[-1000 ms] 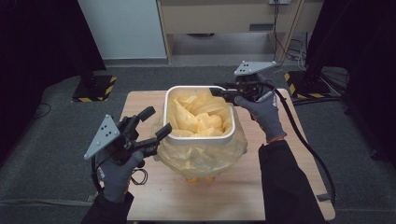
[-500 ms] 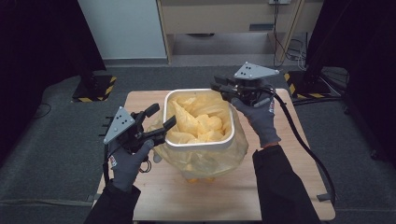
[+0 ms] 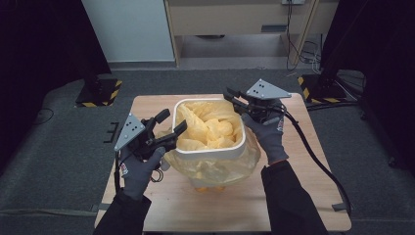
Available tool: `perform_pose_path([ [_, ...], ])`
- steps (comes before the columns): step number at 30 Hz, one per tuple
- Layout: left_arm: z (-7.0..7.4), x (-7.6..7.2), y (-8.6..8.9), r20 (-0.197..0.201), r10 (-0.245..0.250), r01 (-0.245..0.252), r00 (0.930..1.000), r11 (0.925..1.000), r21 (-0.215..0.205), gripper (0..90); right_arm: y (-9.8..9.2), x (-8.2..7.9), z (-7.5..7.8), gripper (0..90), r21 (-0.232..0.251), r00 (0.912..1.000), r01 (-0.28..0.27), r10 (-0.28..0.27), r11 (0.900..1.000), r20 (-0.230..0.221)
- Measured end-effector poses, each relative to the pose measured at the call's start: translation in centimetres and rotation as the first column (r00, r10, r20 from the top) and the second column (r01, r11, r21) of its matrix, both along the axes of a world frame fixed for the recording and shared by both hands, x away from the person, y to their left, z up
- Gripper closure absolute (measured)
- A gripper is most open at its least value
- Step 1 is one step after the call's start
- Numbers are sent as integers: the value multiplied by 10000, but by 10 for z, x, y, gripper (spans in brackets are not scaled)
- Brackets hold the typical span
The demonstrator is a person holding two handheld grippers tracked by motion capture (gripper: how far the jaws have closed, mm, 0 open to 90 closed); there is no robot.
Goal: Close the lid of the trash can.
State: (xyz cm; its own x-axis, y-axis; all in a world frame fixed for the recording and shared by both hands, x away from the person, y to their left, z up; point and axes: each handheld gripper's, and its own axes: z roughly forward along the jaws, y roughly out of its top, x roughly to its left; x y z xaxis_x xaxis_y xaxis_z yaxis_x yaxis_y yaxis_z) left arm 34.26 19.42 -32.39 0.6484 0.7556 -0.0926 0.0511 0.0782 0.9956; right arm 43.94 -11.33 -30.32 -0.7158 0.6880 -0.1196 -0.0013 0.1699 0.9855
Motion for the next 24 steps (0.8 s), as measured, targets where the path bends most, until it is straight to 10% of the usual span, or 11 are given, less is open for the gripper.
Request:
perform_pose_path([
  [14,-3,-8,3,-107,133,-137,9999,9993,-348,231,-8,-48,5,399,658,9956,837,-862,9943,361],
  [18,-5,-7,2,-39,279,-280,9996,9981,-549,231,-15,-55,-6,488,1577,9952,933,-966,9831,132],
  [24,-7,-5,1,239,368,-353,9990,9975,-606,266,-17,-57,-11,541,1339,9953,948,-966,9864,70],
])
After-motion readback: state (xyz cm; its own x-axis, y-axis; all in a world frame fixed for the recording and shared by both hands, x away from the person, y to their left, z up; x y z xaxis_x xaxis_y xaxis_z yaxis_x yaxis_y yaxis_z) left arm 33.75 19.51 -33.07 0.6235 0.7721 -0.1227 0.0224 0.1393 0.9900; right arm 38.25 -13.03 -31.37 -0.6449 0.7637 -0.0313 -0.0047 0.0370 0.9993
